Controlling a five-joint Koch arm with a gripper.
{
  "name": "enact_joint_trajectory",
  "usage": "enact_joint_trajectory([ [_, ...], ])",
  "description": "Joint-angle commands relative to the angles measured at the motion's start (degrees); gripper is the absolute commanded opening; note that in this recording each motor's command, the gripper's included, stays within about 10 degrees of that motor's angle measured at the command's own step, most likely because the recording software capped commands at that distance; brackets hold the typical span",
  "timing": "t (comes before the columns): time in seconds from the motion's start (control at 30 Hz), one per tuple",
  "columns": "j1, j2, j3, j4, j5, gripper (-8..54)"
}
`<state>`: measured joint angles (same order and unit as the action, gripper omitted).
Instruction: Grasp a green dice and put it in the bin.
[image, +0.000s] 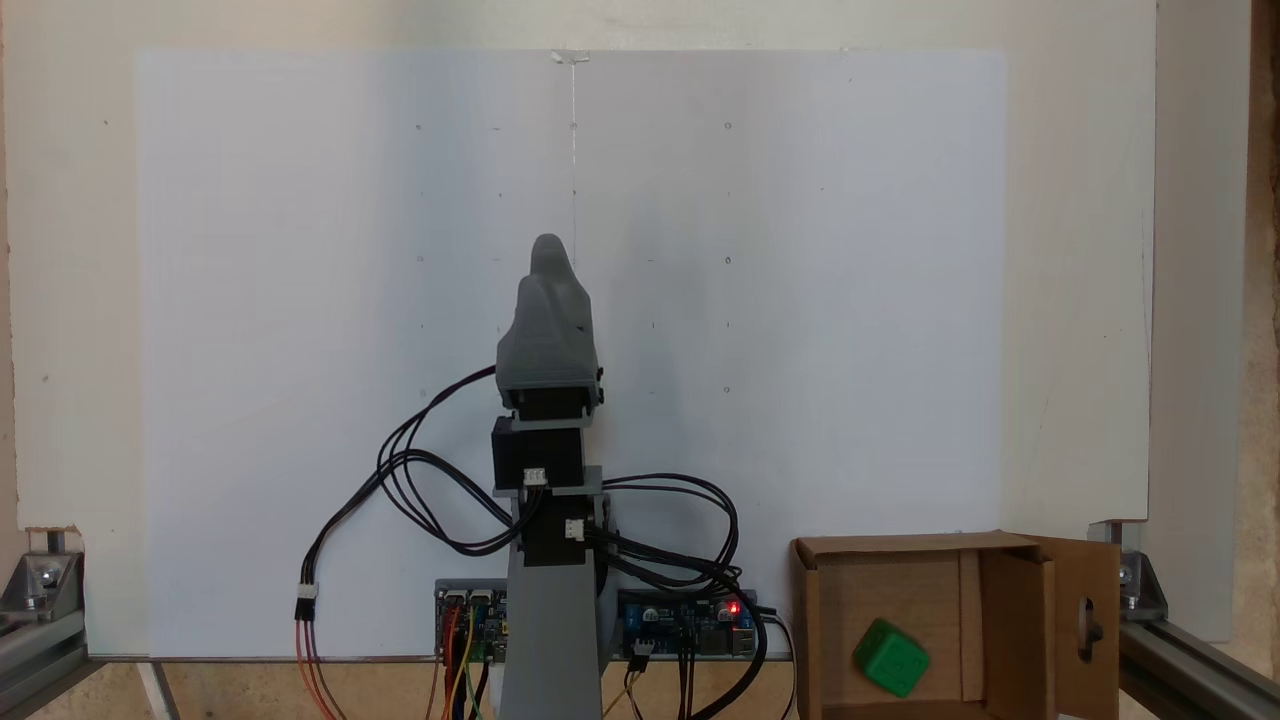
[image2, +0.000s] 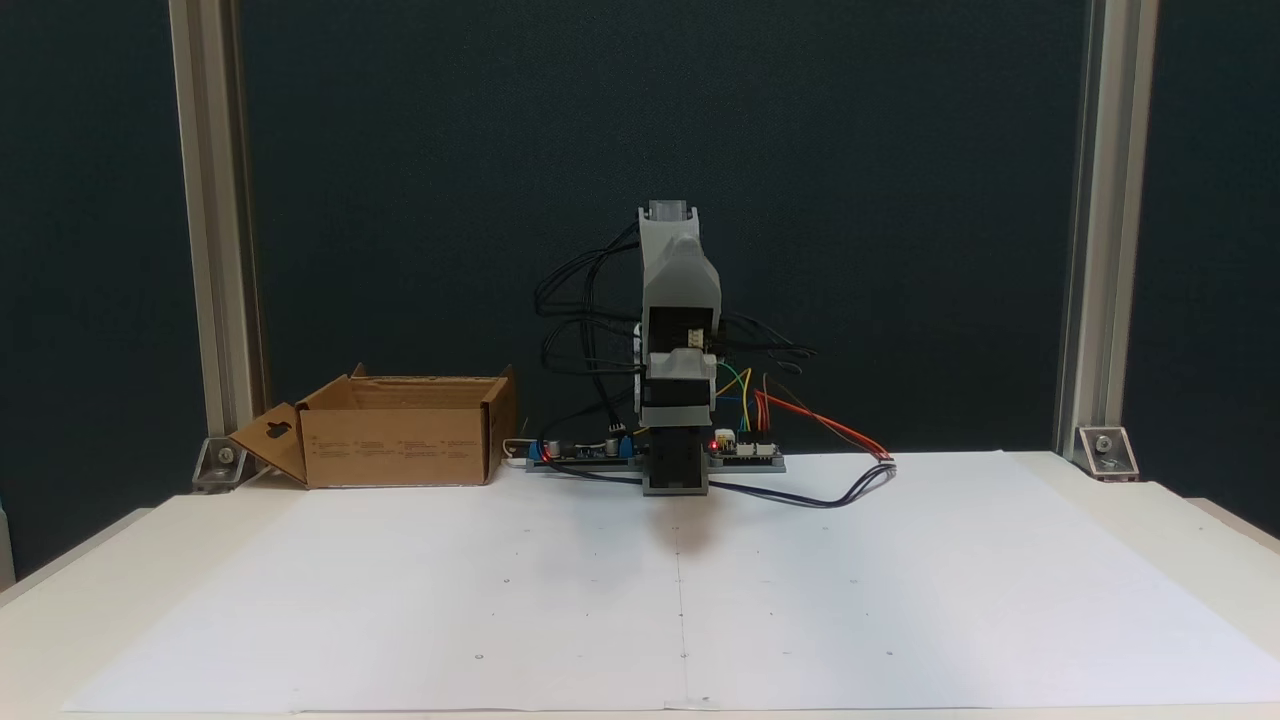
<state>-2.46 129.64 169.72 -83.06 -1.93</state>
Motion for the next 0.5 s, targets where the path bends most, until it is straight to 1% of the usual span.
enact_joint_trajectory([
  [0.0,-0.2,6.3,0.8,-4.7,-1.4,43.9],
  [0.23,0.2,6.3,9.1,-7.9,-1.4,44.3],
  [0.47,0.2,6.1,9.6,-7.5,-1.4,44.5],
])
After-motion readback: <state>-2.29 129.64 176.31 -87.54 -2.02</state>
